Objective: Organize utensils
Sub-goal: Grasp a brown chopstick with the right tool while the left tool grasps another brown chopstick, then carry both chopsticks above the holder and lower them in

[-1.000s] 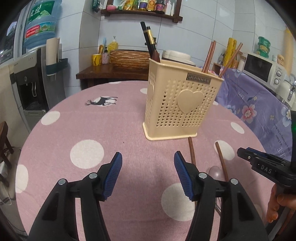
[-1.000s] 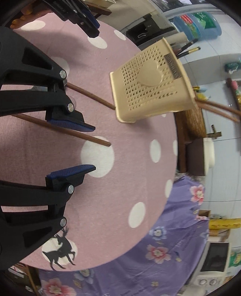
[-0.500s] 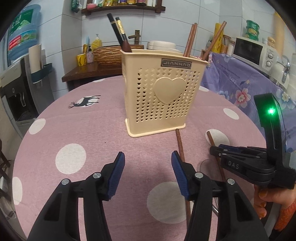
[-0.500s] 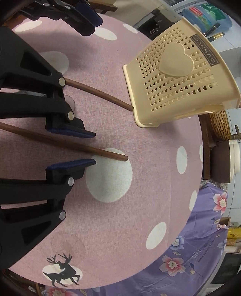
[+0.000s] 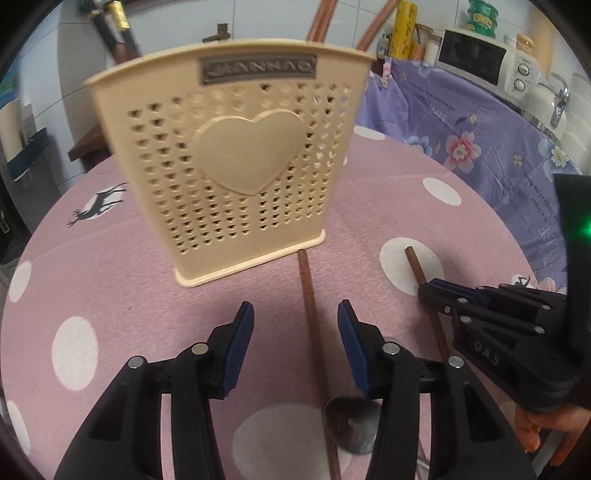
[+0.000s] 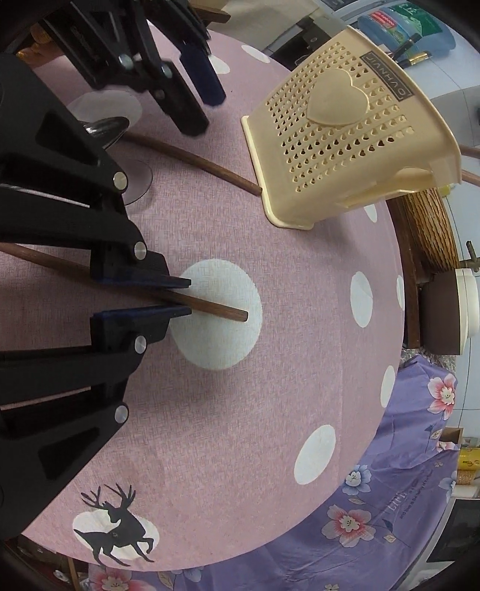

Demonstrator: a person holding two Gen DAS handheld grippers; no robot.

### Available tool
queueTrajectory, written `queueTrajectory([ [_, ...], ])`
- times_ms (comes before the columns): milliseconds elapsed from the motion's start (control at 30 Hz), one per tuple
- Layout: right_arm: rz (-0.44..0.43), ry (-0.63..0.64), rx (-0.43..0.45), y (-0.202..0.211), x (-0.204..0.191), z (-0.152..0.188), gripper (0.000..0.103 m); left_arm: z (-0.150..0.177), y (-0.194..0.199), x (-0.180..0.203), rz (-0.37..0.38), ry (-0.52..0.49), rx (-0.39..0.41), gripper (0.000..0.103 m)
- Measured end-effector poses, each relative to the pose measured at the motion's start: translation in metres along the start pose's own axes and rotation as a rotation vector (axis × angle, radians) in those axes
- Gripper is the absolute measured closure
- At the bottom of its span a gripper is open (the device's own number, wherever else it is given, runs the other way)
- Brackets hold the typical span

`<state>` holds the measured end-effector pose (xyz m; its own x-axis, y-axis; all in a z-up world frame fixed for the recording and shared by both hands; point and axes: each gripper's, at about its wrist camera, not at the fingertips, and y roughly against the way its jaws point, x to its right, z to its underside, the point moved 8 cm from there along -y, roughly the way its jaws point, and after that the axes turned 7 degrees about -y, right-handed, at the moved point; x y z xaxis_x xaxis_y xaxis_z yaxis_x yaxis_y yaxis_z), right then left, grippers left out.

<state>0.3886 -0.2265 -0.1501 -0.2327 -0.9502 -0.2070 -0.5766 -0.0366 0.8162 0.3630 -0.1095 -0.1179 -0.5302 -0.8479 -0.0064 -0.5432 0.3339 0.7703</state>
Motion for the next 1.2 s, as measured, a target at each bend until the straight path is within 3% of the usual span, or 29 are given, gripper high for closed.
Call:
queueTrajectory([
  [133, -0.002, -0.006, 0.004, -0.002, 0.0, -0.001, 0.093, -0.004, -0.021, 0.004, -0.01, -0.004, -0.042, 0.07],
  [533, 0.012, -0.032, 0.009, -0.002, 0.0, -0.001, 0.093, -0.011, -0.038, 0.01, -0.06, -0.03, -0.073, 0.078],
  [733, 0.027, -0.035, 0.011, -0.003, -0.002, -0.001, 0.093, -0.014, -0.039, 0.009, -0.097, -0.049, -0.069, 0.092],
  [1200, 0.004, -0.054, 0.025, -0.001, -0.002, 0.001, 0.094, -0.01, -0.032, 0.005, -0.082, -0.002, -0.049, 0.094],
])
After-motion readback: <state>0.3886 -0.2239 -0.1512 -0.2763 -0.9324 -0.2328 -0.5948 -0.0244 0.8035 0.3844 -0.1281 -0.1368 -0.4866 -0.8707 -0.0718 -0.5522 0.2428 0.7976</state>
